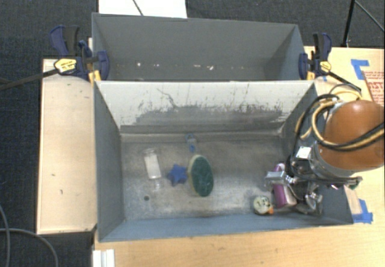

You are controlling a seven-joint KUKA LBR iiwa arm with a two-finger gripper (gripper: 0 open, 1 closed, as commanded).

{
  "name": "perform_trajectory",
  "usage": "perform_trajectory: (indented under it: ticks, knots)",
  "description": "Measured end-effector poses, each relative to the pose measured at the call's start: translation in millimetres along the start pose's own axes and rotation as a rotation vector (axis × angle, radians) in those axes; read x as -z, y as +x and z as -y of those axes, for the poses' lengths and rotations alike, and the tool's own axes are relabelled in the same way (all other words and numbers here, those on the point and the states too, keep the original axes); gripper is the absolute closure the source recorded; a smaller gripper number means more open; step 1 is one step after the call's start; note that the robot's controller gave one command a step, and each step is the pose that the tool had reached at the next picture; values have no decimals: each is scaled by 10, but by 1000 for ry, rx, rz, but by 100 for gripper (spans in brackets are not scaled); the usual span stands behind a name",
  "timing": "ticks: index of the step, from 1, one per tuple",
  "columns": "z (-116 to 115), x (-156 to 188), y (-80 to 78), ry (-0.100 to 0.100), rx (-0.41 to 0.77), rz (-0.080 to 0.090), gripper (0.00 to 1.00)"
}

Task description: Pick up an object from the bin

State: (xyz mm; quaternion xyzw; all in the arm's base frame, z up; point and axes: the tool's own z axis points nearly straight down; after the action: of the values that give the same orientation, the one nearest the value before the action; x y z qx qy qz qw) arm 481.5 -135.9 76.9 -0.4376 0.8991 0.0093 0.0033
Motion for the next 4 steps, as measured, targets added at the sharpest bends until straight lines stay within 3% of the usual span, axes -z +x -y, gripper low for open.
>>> perform_trajectory:
  ticks: [1,2,3,4]
  knots:
    - [116,-75,-144,-3,-3,-7,0]
    - [145,-75,-113,5,-4,-9,100]
    - [253,168,-170,8,-3,-11,100]
    - [599,319,-605,14,4,-13,100]
